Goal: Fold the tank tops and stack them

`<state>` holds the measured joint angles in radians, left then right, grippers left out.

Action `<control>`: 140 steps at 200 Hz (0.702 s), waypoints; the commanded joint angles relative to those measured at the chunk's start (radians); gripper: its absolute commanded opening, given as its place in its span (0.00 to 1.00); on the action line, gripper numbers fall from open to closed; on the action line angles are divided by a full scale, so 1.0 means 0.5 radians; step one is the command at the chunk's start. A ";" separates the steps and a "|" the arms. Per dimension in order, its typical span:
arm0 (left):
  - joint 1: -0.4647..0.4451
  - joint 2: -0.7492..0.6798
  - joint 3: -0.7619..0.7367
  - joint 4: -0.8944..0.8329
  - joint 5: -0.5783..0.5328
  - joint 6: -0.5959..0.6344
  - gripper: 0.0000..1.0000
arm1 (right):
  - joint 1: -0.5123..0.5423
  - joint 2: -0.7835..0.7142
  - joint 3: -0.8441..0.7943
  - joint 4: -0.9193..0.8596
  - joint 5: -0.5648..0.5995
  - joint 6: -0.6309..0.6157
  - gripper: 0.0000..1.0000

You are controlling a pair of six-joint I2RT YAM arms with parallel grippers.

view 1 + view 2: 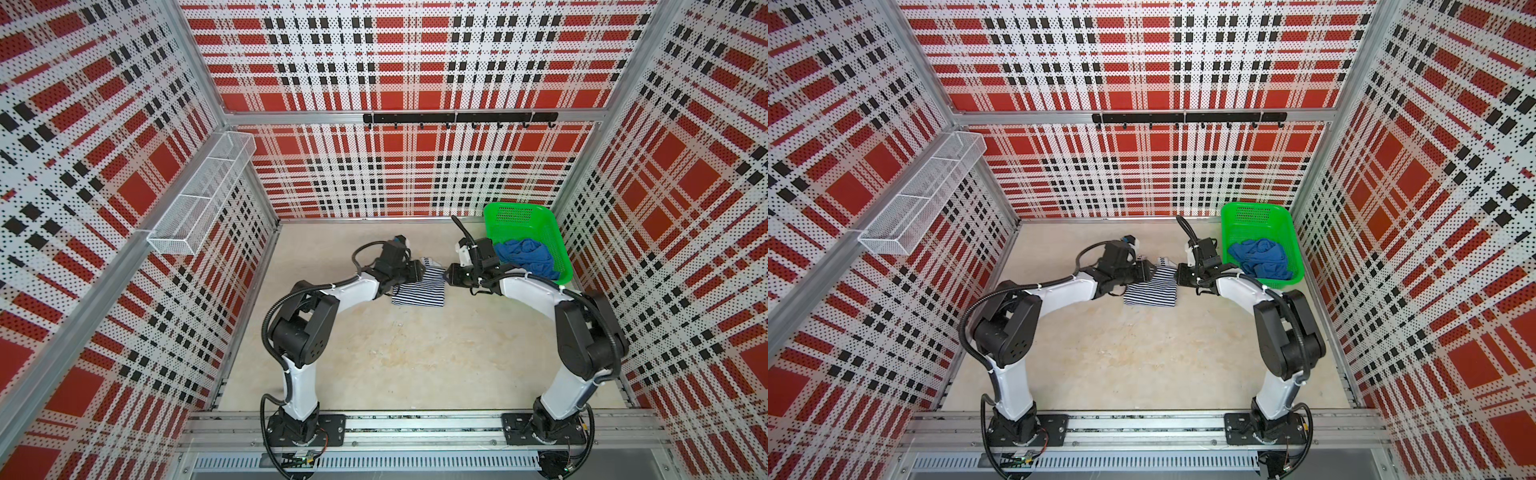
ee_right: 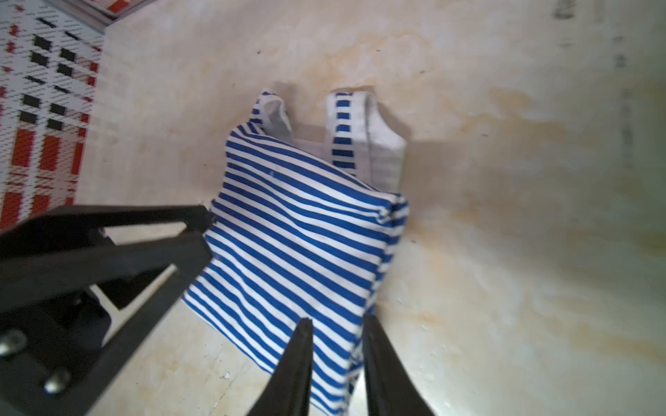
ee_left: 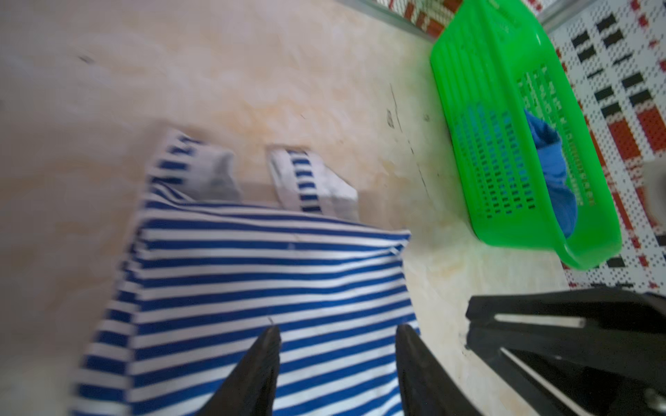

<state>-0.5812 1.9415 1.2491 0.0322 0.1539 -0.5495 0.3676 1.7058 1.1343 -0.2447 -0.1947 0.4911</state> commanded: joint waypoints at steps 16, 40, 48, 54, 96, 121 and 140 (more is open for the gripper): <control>-0.095 0.235 0.139 -0.061 -0.202 -0.064 0.55 | -0.172 -0.334 0.118 -0.223 0.448 -0.232 0.44; -0.075 0.384 0.245 -0.152 -0.289 -0.007 0.55 | -0.388 -0.447 0.122 -0.312 0.428 -0.269 0.46; -0.044 0.437 0.283 -0.181 -0.308 0.020 0.55 | -0.445 -0.485 0.111 -0.317 0.409 -0.279 0.46; -0.018 0.470 0.312 -0.201 -0.323 0.043 0.55 | -0.482 -0.510 0.102 -0.320 0.405 -0.280 0.47; 0.197 0.605 0.489 -0.434 -0.460 0.265 0.56 | -0.698 -0.586 0.058 -0.317 0.410 -0.327 0.57; 0.360 0.580 0.505 -0.629 -0.595 0.487 0.58 | -0.834 -0.476 0.086 -0.315 0.389 -0.333 0.59; 0.510 0.529 0.480 -0.721 -0.709 0.670 0.62 | -0.901 -0.346 0.138 -0.306 0.415 -0.329 0.59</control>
<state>-0.4133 2.2055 1.5108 -0.1371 -0.0795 -0.3653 -0.0433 1.4582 1.1828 -0.3840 -0.0025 0.3439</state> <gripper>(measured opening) 0.605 0.587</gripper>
